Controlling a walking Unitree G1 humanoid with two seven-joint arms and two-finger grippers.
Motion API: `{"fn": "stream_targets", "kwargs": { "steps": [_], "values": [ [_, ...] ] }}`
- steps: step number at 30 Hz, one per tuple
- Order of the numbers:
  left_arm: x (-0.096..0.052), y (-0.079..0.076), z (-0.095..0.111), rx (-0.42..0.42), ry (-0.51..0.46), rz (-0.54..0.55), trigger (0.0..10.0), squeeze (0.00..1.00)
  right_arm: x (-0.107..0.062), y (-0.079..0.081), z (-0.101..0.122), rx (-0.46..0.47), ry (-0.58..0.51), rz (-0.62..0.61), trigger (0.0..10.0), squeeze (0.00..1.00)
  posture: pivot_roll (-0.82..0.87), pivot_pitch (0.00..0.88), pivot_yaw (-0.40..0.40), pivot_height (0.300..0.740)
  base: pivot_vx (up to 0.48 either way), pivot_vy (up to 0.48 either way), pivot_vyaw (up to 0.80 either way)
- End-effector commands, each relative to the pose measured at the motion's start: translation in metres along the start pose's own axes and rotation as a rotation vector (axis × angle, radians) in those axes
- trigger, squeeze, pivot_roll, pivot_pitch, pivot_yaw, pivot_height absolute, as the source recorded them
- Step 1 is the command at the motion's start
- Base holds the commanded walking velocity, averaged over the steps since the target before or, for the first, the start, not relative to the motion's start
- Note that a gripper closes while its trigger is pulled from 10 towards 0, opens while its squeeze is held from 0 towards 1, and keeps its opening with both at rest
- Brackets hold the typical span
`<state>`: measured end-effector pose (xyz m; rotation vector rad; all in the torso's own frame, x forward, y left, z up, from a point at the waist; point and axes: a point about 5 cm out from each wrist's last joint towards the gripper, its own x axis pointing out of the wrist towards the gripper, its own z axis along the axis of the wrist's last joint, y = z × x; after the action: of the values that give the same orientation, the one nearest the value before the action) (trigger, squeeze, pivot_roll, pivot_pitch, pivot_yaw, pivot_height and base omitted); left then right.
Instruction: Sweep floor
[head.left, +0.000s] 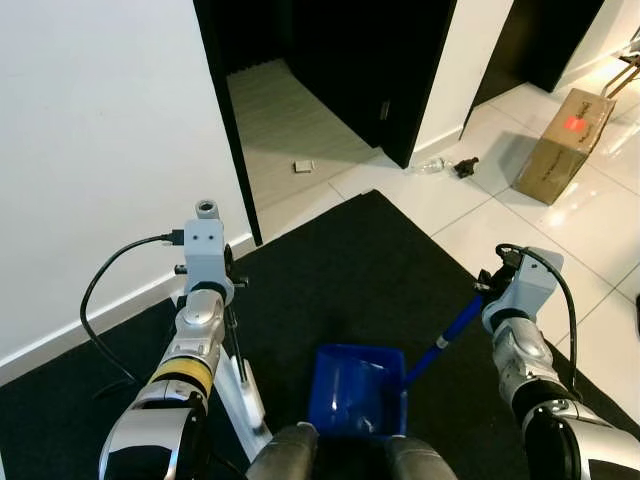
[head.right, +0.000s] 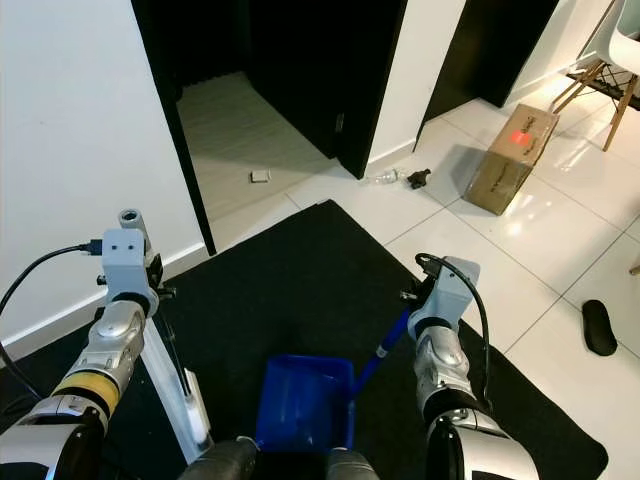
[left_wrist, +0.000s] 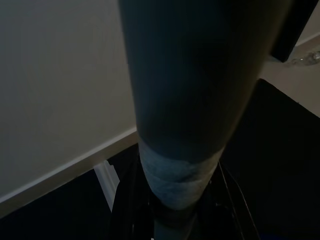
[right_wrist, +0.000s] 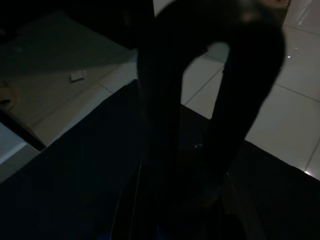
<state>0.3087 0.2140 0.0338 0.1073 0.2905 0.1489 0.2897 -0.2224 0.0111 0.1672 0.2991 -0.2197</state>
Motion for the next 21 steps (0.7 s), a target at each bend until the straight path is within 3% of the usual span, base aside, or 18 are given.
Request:
{"fn": "stream_targets", "kwargs": {
  "steps": [1, 5, 7, 11, 21],
  "values": [
    [-0.003, -0.007, -0.003, -0.028, -0.002, -0.026, 10.0, 0.00, 0.001, -0.002, 0.002, 0.016, 0.000, -0.005, 10.0, 0.00, 0.11, 0.000, -0.044, 0.740, 0.000, 0.000, 0.00],
    [-0.004, -0.011, -0.003, -0.067, -0.006, -0.044, 10.0, 0.00, 0.001, -0.003, 0.003, 0.013, -0.001, -0.015, 10.0, 0.00, 0.10, 0.000, -0.042, 0.740, 0.000, 0.000, 0.00],
    [-0.004, -0.016, 0.002, -0.097, -0.036, -0.105, 10.0, 0.00, 0.002, -0.003, 0.005, 0.011, -0.011, -0.030, 10.0, 0.00, 0.11, 0.000, -0.033, 0.740, 0.000, 0.000, 0.00],
    [-0.004, -0.020, 0.007, -0.064, -0.071, -0.184, 10.0, 0.00, 0.003, -0.002, 0.005, 0.016, -0.013, -0.044, 10.0, 0.00, 0.10, 0.000, -0.026, 0.740, 0.000, 0.000, 0.00],
    [-0.006, -0.025, 0.008, -0.064, -0.087, -0.227, 10.0, 0.00, 0.006, -0.016, 0.020, 0.007, -0.058, -0.070, 10.0, 0.00, 0.09, 0.000, -0.022, 0.740, 0.000, 0.000, 0.00]
  ]
}}
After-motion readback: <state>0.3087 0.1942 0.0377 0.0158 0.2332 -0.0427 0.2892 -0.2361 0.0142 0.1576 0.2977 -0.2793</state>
